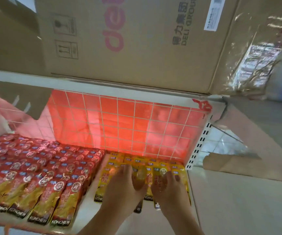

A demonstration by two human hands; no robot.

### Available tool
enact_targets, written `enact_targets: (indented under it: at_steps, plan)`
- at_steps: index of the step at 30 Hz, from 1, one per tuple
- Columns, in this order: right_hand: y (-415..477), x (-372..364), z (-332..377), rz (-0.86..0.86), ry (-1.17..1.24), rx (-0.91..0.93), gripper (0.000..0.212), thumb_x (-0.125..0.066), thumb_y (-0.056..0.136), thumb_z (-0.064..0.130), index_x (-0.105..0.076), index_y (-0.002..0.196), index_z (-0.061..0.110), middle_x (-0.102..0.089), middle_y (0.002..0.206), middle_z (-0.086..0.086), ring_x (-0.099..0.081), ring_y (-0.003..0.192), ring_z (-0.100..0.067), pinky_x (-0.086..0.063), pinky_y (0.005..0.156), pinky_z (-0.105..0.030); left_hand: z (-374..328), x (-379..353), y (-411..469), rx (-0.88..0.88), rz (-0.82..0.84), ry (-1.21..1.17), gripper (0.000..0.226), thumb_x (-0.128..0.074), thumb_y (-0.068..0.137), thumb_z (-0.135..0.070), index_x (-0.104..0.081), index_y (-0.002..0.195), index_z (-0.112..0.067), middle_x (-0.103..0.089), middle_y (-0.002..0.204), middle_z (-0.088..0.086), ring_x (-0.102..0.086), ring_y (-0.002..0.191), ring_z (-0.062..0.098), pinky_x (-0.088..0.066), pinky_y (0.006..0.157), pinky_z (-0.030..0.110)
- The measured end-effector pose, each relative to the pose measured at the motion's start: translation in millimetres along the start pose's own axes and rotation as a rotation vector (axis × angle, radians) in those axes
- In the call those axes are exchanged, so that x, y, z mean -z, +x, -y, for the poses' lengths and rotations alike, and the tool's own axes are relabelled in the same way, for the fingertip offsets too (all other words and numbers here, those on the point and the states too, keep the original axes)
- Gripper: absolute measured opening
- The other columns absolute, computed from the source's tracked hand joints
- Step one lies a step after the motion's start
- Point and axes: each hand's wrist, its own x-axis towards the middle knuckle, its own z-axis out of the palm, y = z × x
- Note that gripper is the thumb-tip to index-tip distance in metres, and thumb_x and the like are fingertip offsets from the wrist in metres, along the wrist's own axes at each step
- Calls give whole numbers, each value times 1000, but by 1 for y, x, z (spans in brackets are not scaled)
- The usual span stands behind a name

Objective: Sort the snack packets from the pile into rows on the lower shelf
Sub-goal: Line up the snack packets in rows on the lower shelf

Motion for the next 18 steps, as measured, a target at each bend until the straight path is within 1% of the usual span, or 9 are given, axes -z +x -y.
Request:
enact_targets:
  at_steps: [3, 5, 8, 11, 13, 15, 17, 18]
  plan:
    - [-2, -17, -6, 28, -50, -96, 40, -68, 82, 58, -54, 108, 32, -54, 118, 2, -58, 102, -22, -48, 73, -31, 7, -17, 10, 10, 52, 78, 61, -58, 81, -80, -38, 114, -33, -47, 96, -11, -57, 84, 14, -47, 67, 30]
    - [0, -26, -8, 55, -81, -143, 43, -67, 82, 59, -57, 111, 29, -52, 124, 0, -58, 105, -25, -45, 72, -31, 12, -25, 14, 3, 78, 136, 71, -55, 81, -83, -35, 126, -31, -44, 103, -8, -56, 87, 16, -41, 67, 29]
    - [4, -36, -8, 47, -130, -160, 46, -64, 83, 64, -59, 110, 27, -50, 116, 1, -56, 101, -24, -43, 70, -31, 20, -34, 21, -5, 98, 179, 80, -57, 81, -82, -32, 135, -28, -51, 113, -2, -61, 99, 19, -37, 69, 29]
    - [6, -44, -9, 53, -147, -130, 45, -62, 85, 64, -57, 109, 26, -49, 111, 2, -57, 92, -22, -48, 69, -31, 21, -39, 28, 27, 105, 156, 78, -63, 82, -76, -32, 135, -28, -54, 113, -3, -61, 100, 19, -38, 70, 29]
    - [7, -47, -11, 55, -156, -109, 43, -62, 86, 61, -56, 110, 26, -51, 112, 1, -59, 90, -22, -47, 67, -30, 20, -42, 31, 39, 110, 165, 77, -67, 82, -73, -32, 135, -29, -56, 115, -3, -62, 100, 18, -44, 71, 29]
    - [9, -50, -12, 69, -176, -103, 44, -63, 87, 60, -55, 113, 26, -51, 113, 1, -59, 93, -24, -45, 67, -30, 20, -44, 33, 41, 118, 168, 76, -70, 82, -69, -33, 134, -29, -56, 118, -3, -63, 103, 19, -51, 76, 31]
    - [10, -52, -12, 80, -194, -96, 44, -64, 86, 59, -56, 114, 26, -51, 113, 1, -60, 95, -24, -44, 67, -29, 20, -45, 36, 45, 130, 157, 73, -73, 85, -62, -34, 136, -29, -56, 122, -2, -63, 105, 18, -51, 79, 30]
    - [10, -52, -12, 82, -199, -92, 44, -64, 86, 58, -57, 115, 26, -52, 113, 1, -60, 95, -23, -43, 66, -29, 20, -46, 37, 49, 134, 156, 69, -74, 88, -55, -35, 138, -28, -56, 124, -2, -63, 106, 18, -51, 80, 29]
